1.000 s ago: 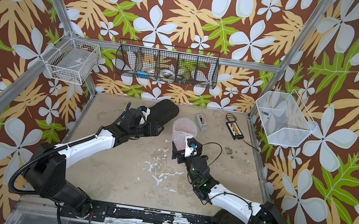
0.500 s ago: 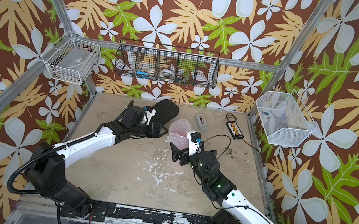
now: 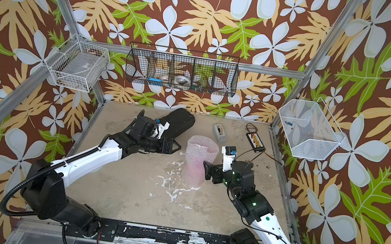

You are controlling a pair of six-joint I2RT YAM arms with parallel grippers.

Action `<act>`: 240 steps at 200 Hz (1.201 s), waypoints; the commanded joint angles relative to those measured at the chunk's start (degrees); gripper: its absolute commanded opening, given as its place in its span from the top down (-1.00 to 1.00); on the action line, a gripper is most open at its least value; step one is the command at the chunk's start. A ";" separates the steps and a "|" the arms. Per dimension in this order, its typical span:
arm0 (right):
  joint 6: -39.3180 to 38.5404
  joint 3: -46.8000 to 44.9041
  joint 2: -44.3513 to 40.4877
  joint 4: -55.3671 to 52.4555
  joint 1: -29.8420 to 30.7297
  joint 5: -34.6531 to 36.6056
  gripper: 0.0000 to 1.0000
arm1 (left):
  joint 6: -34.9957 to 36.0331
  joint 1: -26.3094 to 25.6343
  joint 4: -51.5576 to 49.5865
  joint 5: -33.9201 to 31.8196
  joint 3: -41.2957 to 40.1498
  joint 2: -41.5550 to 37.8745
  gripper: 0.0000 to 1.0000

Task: Wrap wine glasses in bubble wrap
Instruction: Adjust the bubble wrap at the center of the board, then wrap the wine glass in bubble wrap.

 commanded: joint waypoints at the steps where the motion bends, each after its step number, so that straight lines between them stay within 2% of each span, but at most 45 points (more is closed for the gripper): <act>1: 1.55 0.41 -0.67 -0.47 -0.40 -3.99 -0.89 | 1.65 0.07 -1.16 0.45 -1.10 -2.36 -0.92; 37: 2.12 1.99 -2.08 -4.07 -0.40 -9.13 -0.89 | 1.65 -0.02 -1.23 3.61 -2.08 -3.88 -0.91; 66: 3.27 -0.42 -3.15 -10.69 -0.40 -3.57 -0.84 | 2.42 -0.11 -0.73 6.45 -3.70 -5.07 -0.89; 101: 7.46 -6.07 -7.65 -5.52 -0.40 -0.83 -0.72 | 1.40 -1.99 1.40 8.13 -1.97 -2.31 -0.90; 125: 7.26 -6.68 -6.86 -2.77 -1.69 0.38 -0.62 | 0.37 -3.01 2.84 8.62 -1.19 -0.97 -0.90; 142: 7.40 -6.85 -5.11 1.32 -6.60 -5.70 -0.59 | -1.16 -3.01 4.16 7.72 -1.31 -0.24 -0.92; 166: 9.88 -6.94 -1.51 8.00 -18.66 -23.37 -0.51 | -3.86 -2.61 6.52 6.57 -1.17 1.10 -0.94; 180: 10.99 -6.33 0.18 10.50 -22.98 -31.50 -0.49 | -4.58 -2.51 7.89 7.72 -0.62 1.76 -0.95; 210: 11.23 -4.57 3.96 12.60 -23.47 -40.91 -0.50 | -4.79 -2.57 8.96 9.40 -0.10 1.78 -0.97; 240: 9.38 -3.79 6.93 11.18 -22.70 -44.29 -0.50 | -4.96 -2.83 9.77 11.42 -0.35 2.39 -0.98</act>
